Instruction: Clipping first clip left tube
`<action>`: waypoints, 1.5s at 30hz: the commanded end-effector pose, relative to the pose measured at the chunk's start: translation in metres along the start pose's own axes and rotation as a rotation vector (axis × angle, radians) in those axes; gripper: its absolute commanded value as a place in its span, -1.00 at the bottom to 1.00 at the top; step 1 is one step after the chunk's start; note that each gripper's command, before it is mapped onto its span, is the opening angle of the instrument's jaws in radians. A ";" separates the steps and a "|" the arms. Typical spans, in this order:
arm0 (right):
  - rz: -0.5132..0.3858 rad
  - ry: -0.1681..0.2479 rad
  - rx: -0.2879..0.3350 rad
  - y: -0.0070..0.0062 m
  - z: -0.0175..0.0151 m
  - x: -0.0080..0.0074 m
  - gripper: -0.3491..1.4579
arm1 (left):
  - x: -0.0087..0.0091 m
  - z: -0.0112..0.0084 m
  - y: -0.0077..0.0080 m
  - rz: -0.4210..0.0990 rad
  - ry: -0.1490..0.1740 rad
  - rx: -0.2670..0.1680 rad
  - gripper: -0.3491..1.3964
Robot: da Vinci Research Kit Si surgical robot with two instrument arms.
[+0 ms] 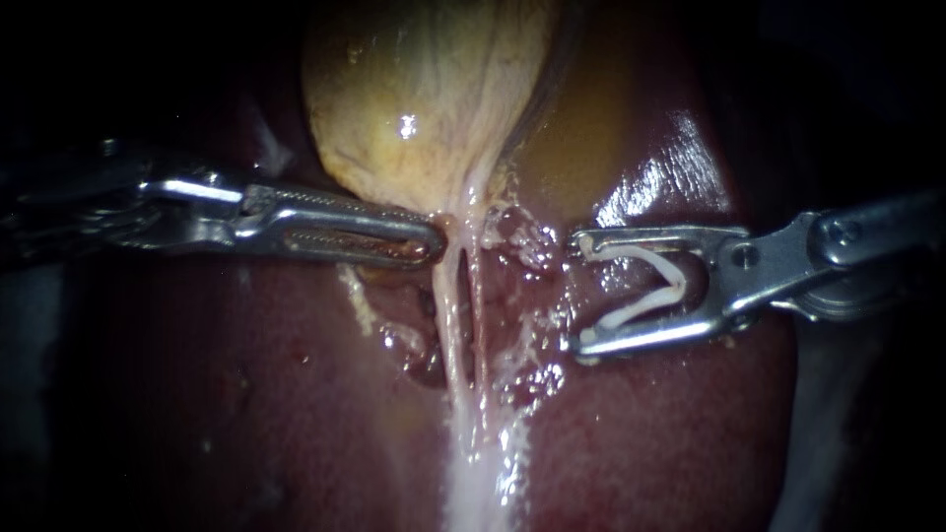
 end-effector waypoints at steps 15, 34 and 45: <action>0.000 0.000 -0.001 0.0001 0.0000 -0.0001 -0.07 | 0.0018 -0.0055 0.0040 -0.017 -0.002 -0.013 -1.00; -0.007 0.000 -0.001 -0.0004 0.0019 -0.0007 -0.07 | 0.0032 -0.0079 0.0063 -0.018 0.018 -0.014 -1.00; -0.017 0.001 0.030 -0.0013 0.0075 -0.0026 -0.07 | 0.0033 -0.0077 0.0064 -0.018 0.019 -0.013 -1.00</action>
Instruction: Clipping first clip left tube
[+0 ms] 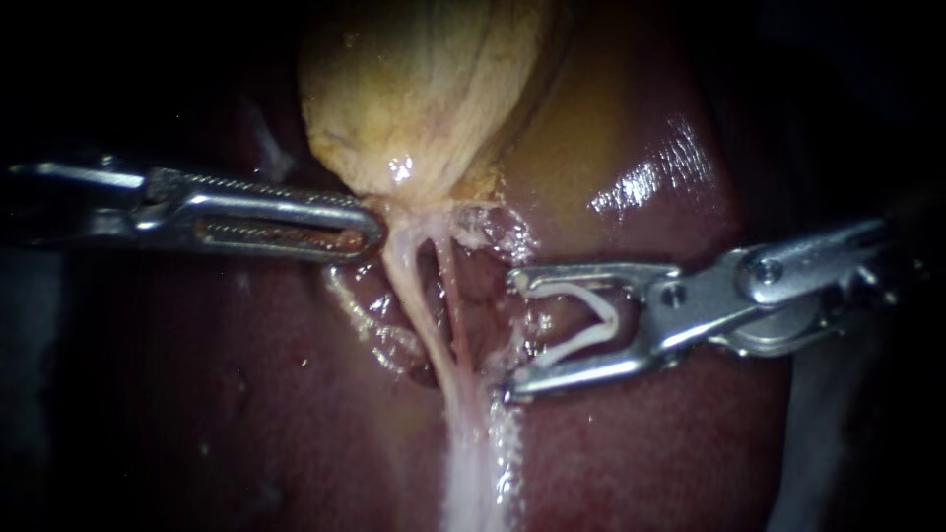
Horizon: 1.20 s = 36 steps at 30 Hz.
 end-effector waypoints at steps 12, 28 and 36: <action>0.021 0.002 0.027 -0.0001 0.0043 -0.0021 -0.07 | 0.0000 0.0001 0.0002 -0.001 0.000 0.001 -1.00; 0.055 -0.011 0.076 -0.0005 0.0083 -0.0046 -0.07 | 0.0002 0.0004 0.0006 0.003 0.002 0.004 -1.00; 0.071 -0.018 0.101 -0.0010 0.0101 -0.0055 -0.07 | 0.0002 0.0005 0.0006 0.003 0.002 0.005 -1.00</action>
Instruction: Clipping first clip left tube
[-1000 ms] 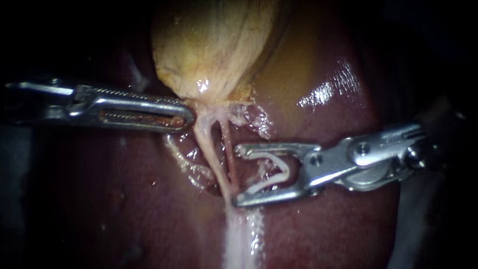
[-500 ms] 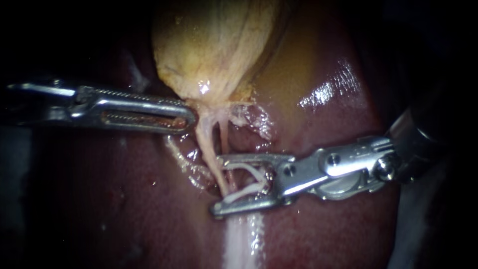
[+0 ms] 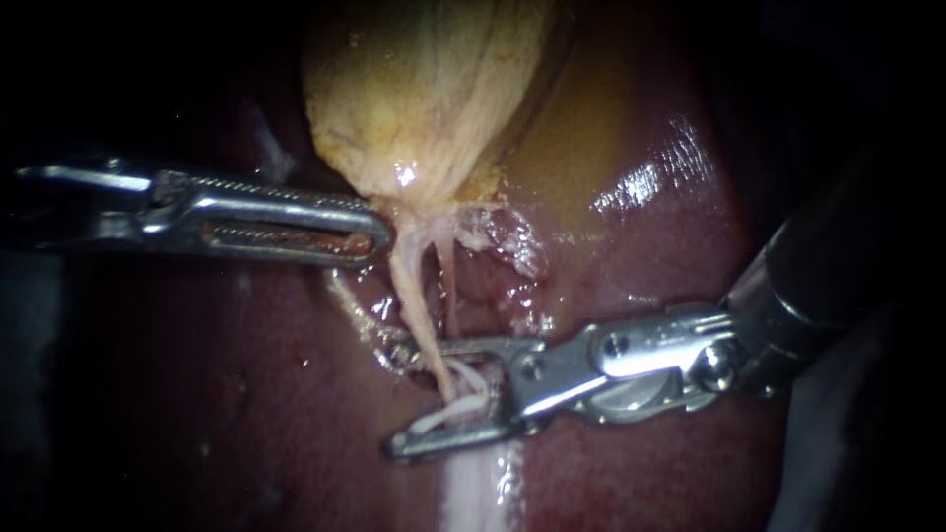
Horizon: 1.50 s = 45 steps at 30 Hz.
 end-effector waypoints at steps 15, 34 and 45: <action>0.023 -0.003 0.012 0.0005 0.0011 -0.0011 -0.15 | 0.0000 0.0002 0.0000 0.000 0.000 0.001 -1.00; 0.109 -0.052 0.050 0.0010 -0.0002 -0.0019 -1.00 | 0.0000 0.0002 0.0000 0.000 0.000 0.001 -1.00; 0.121 -0.064 0.033 0.0010 -0.0005 -0.0020 -1.00 | 0.0000 0.0002 -0.0001 0.000 0.000 0.001 -1.00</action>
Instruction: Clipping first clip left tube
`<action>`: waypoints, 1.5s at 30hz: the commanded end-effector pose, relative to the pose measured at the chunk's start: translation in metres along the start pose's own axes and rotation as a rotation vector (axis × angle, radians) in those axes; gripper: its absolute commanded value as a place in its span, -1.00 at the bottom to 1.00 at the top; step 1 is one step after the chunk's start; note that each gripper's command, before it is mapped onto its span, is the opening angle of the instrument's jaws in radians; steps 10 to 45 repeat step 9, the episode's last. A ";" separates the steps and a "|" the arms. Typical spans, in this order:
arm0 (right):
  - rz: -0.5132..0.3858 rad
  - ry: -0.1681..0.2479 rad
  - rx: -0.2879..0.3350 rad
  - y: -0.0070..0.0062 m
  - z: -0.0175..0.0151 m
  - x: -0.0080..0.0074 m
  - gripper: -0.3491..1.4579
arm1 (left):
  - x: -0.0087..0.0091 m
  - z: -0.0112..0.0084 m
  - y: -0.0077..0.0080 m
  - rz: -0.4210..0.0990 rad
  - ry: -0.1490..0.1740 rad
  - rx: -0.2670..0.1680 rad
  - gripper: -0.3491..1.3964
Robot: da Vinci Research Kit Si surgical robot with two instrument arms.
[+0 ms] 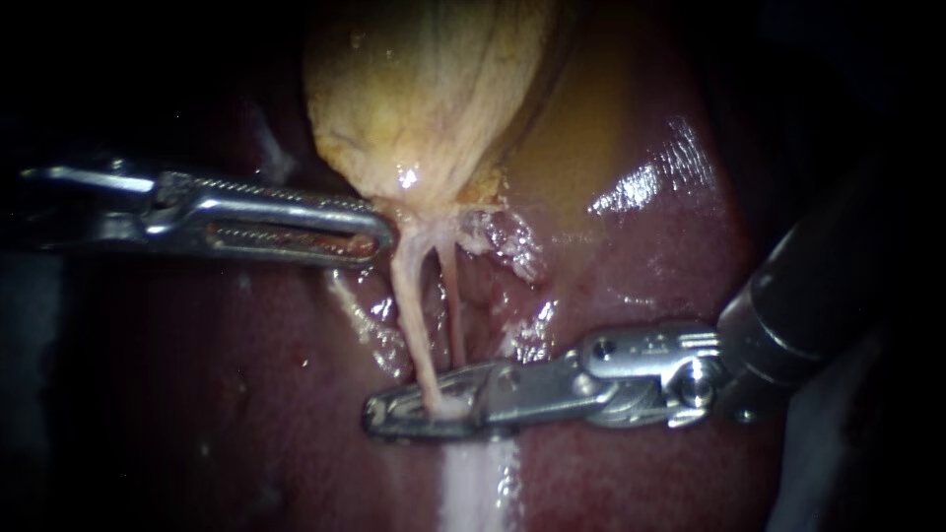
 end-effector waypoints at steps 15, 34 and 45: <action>-0.001 0.001 -0.003 0.0003 -0.0001 0.0000 -1.00 | 0.0000 0.0001 0.0000 0.000 0.000 0.000 -1.00; -0.001 0.001 -0.003 0.0003 -0.0001 0.0000 -1.00 | 0.0000 0.0001 0.0000 0.000 0.000 0.000 -1.00; -0.001 0.001 -0.003 0.0003 -0.0001 0.0000 -1.00 | 0.0000 0.0001 0.0000 0.000 0.000 0.000 -1.00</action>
